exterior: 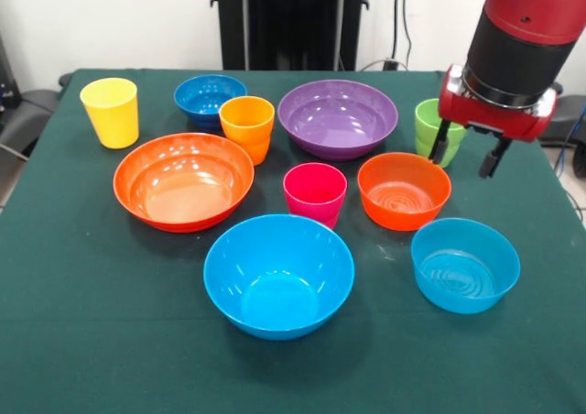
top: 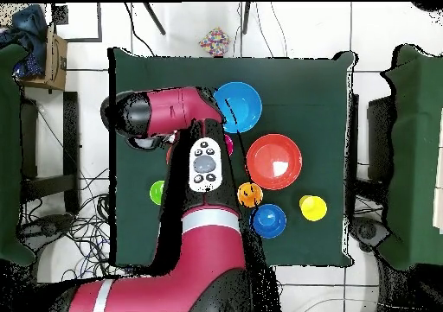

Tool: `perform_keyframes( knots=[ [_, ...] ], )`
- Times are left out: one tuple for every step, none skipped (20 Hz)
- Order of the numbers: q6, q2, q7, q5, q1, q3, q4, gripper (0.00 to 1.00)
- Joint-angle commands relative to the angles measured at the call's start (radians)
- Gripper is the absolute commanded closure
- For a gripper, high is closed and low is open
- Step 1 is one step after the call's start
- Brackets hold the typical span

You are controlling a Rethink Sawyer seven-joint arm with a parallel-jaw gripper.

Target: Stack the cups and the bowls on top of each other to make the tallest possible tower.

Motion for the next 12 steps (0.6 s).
perform_keyframes(
  knots=[
    [0.001,0.031,-0.096,-0.127,0.022,0.012,-0.015,0.00],
    [0.006,0.032,-0.097,-0.131,0.024,0.012,-0.017,0.00],
    [0.013,0.032,-0.098,-0.134,0.026,0.010,-0.020,0.00],
    [0.021,0.035,-0.104,-0.140,0.028,0.009,-0.025,0.00],
    [0.029,0.037,-0.109,-0.146,0.030,0.009,-0.031,0.00],
    [0.028,0.038,-0.109,-0.147,0.029,0.009,-0.030,0.00],
    [0.026,0.038,-0.109,-0.149,0.029,0.009,-0.030,0.00],
    [0.025,0.039,-0.108,-0.150,0.029,0.010,-0.029,0.00],
    [0.024,0.039,-0.108,-0.151,0.028,0.010,-0.029,0.00],
    [0.010,0.038,-0.105,-0.153,0.026,0.009,-0.019,0.00],
    [0.004,0.035,-0.104,-0.155,0.025,0.009,-0.013,0.00],
    [0.003,0.037,-0.100,-0.154,0.024,0.010,-0.011,0.00]
  ],
)
